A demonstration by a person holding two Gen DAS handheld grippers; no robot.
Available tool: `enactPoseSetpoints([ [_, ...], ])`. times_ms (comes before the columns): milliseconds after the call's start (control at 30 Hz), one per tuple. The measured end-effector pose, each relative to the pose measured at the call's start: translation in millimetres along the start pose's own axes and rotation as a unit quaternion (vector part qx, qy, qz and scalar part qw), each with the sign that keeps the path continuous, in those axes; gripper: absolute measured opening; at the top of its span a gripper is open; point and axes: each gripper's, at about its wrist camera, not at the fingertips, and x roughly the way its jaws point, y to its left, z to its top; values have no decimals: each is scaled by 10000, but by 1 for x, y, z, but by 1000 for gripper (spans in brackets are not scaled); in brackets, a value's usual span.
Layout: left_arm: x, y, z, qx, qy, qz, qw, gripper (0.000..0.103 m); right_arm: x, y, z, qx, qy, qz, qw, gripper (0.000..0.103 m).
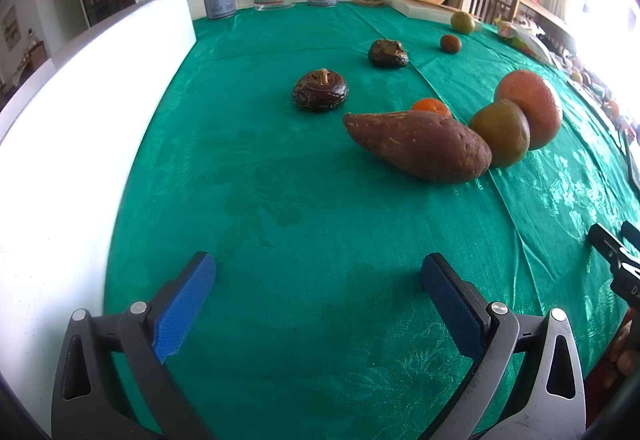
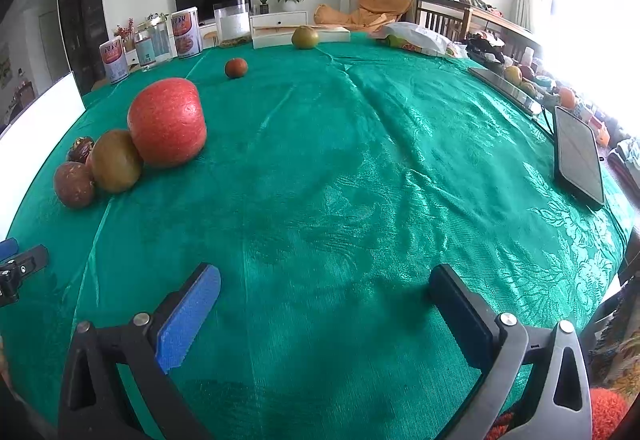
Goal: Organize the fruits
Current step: 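Withdraw both tools from the box back over the table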
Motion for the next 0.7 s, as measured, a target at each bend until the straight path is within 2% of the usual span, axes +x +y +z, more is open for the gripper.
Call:
enactPoseSetpoints([
  [700, 0, 0, 0, -2, -3, 0, 10000, 103, -2, -2, -1, -60, 114, 76, 9999, 103],
])
